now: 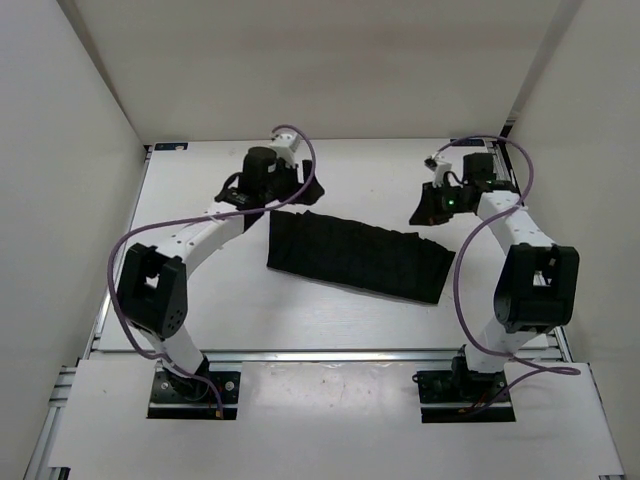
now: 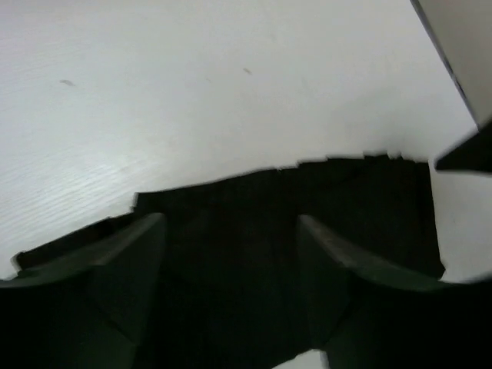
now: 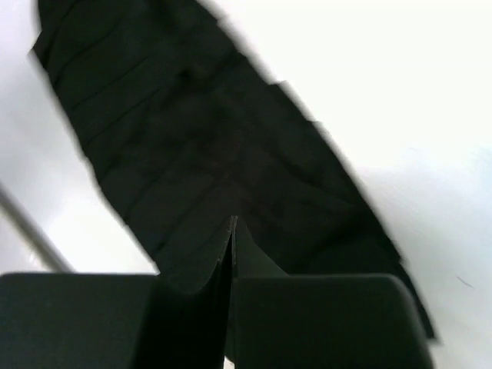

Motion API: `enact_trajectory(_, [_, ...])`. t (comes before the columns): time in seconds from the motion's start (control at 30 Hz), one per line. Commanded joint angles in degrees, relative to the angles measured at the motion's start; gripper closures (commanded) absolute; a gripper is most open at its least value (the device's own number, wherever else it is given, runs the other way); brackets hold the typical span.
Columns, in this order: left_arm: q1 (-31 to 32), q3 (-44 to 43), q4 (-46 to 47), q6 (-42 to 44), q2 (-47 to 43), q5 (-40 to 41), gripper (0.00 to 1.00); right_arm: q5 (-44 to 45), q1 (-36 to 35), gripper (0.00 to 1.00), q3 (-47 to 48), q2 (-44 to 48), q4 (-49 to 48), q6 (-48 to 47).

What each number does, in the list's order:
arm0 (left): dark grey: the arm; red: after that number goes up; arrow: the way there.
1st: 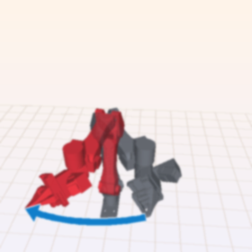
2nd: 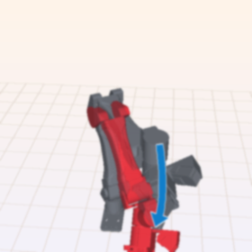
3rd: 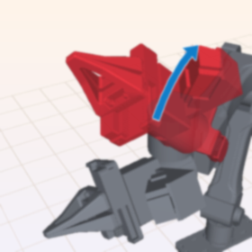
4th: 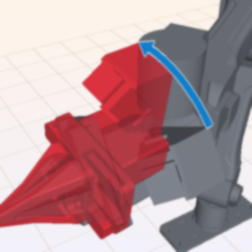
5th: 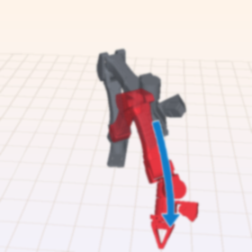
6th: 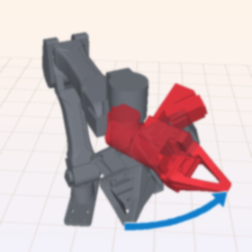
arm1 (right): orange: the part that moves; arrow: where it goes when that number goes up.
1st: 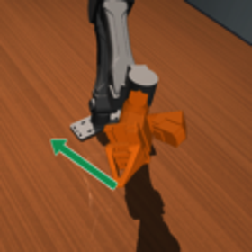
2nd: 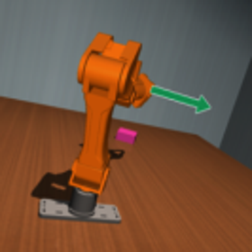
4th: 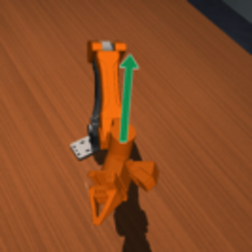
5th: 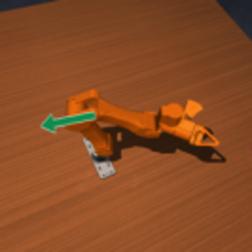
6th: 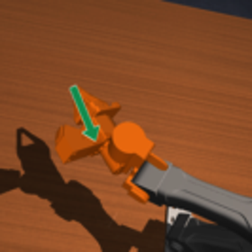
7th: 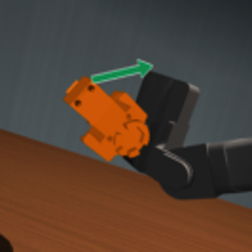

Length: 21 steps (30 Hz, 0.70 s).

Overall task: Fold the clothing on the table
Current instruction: Fold the skirt

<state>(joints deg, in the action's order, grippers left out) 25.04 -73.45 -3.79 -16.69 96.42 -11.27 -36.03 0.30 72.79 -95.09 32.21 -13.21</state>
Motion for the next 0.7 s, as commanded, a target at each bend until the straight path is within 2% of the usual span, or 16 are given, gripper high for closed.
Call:
enact_trajectory(0.0, [2.74, 4.88, -2.80, 1.67, 1.04, -11.03, 0.28, -9.67, -3.53, 1.00, -2.65, -1.50, 3.91, -5.58])
enact_trajectory(0.03, [2.30, 6.98, -2.97, 0.27, 1.48, -12.36, 0.35, -9.41, -4.85, 1.00, -2.83, -2.03, 4.53, -6.38])
enact_trajectory(0.1, [0.99, 9.80, -3.32, -0.97, 3.67, -15.35, 0.67, -9.32, -6.88, 1.00, -3.80, -4.22, 8.11, -7.52])
enact_trajectory(0.13, [0.28, 11.73, -2.72, -1.67, 4.03, -14.75, 0.74, -9.76, -7.23, 1.00, -3.45, -8.49, 9.79, -7.44])
enact_trajectory(0.2, [-0.69, 13.85, -2.53, -1.42, 4.65, -13.00, 0.80, -11.33, -6.45, 1.00, -2.84, -12.21, 12.42, -4.91])
enact_trajectory(0.27, [-2.09, 13.51, -3.41, -0.72, 5.88, -10.63, 0.82, -13.87, -2.16, 1.00, -2.83, -19.22, 13.76, -0.62])
enact_trajectory(0.33, [-3.32, 13.33, -4.99, -0.89, 8.24, -9.30, 0.86, -14.77, 0.83, 1.00, -3.35, -21.89, 13.15, 3.01])
enact_trajectory(0.43, [-4.82, 12.37, -6.14, -1.24, 11.41, -9.30, 0.95, -5.58, 3.39, 1.00, -4.42, -21.19, 9.99, 5.30])
enact_trajectory(0.53, [-5.44, 11.14, -7.63, -1.24, 13.17, -7.02, 1.00, -0.02, 4.19, 1.00, -2.93, -20.84, 11.29, 5.65])
enact_trajectory(0.67, [-5.44, 9.64, -8.08, -2.47, 11.96, -5.09, 1.00, -0.35, 6.03, 1.00, -2.30, -17.86, 11.30, 5.48])
